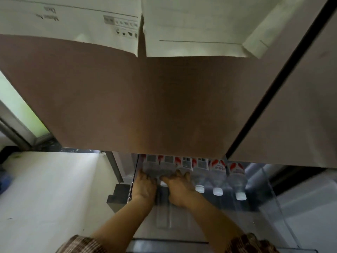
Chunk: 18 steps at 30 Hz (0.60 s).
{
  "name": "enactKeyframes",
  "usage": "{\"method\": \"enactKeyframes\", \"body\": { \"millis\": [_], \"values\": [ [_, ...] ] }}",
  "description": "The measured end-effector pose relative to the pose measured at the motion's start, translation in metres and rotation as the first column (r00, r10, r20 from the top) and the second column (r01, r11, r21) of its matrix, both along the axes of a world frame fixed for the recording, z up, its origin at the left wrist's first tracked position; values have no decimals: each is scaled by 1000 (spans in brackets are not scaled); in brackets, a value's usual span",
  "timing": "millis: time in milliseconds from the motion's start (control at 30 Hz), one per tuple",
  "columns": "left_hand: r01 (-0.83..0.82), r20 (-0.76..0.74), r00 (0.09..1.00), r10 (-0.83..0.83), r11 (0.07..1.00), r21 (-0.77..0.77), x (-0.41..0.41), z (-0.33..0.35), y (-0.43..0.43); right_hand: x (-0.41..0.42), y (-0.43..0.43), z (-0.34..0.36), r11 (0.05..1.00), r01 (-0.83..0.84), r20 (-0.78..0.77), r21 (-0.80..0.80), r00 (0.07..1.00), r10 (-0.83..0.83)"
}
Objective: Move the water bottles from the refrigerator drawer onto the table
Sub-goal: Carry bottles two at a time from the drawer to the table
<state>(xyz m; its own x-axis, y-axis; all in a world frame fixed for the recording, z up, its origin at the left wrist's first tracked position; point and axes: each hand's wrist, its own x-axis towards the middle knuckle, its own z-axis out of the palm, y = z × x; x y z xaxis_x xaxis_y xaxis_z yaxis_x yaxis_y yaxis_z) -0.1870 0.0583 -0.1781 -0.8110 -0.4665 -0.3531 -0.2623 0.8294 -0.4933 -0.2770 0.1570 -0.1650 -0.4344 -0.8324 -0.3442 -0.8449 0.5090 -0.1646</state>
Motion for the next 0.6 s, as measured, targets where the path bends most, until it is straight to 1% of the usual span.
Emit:
{"method": "enactKeyframes", "body": {
  "millis": [133,333,467,533,600],
  "values": [
    [-36,40,999,32,996,83,-5,-2,2,2,3,2,1000,-12,40,21,999,11],
    [-72,17,997,70,971,228,2,11,4,8,26,2,999,32,172,21,984,-35],
    [-47,-48,997,68,935,351,19,26,10,10,36,19,999,-21,238,39,971,11],
    [-45,-118,987,106,900,433,28,40,15,13,41,31,998,-40,273,41,962,27],
    [-13,-194,974,120,879,477,38,58,21,17,48,43,998,-49,287,38,957,36]
  ]
}}
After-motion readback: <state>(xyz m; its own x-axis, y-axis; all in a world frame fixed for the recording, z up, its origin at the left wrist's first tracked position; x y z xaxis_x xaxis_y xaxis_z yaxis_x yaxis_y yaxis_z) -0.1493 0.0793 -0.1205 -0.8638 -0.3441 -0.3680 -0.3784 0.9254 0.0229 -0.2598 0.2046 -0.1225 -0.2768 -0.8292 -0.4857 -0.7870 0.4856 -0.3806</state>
